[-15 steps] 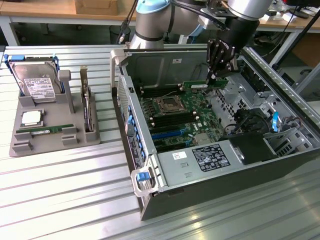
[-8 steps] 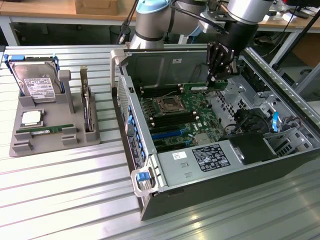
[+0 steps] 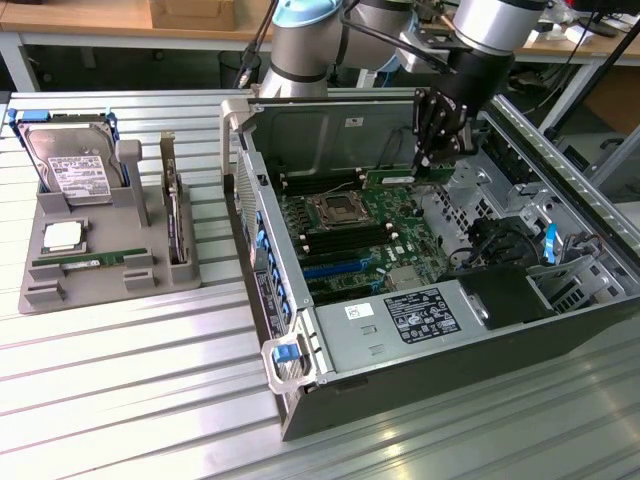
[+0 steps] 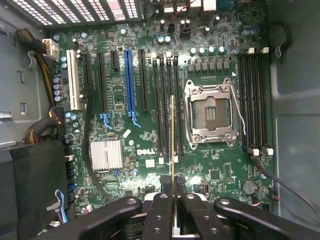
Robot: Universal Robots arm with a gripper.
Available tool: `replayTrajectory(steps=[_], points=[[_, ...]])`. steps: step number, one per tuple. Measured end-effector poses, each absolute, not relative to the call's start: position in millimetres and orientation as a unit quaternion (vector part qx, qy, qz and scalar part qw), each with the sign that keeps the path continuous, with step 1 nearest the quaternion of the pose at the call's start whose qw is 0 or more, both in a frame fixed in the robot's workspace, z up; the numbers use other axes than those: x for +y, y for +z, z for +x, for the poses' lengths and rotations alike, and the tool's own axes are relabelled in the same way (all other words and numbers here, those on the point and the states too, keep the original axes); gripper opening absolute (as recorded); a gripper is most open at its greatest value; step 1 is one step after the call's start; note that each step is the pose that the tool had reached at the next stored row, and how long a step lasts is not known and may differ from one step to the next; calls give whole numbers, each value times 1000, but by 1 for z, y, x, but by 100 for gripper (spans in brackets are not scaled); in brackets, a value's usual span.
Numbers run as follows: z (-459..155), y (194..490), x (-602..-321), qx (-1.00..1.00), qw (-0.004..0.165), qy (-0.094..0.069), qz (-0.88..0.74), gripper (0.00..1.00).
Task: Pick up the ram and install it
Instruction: 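Insert the ram into the slot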
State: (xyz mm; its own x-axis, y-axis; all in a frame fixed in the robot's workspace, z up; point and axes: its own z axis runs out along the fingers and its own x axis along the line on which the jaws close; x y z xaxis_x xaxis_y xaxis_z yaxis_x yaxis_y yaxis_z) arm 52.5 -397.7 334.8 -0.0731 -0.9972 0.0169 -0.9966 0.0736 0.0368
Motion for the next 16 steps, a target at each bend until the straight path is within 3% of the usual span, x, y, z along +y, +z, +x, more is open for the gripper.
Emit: replayTrajectory(steps=[16], points=[[58, 315, -398, -732, 19, -8, 681, 13]])
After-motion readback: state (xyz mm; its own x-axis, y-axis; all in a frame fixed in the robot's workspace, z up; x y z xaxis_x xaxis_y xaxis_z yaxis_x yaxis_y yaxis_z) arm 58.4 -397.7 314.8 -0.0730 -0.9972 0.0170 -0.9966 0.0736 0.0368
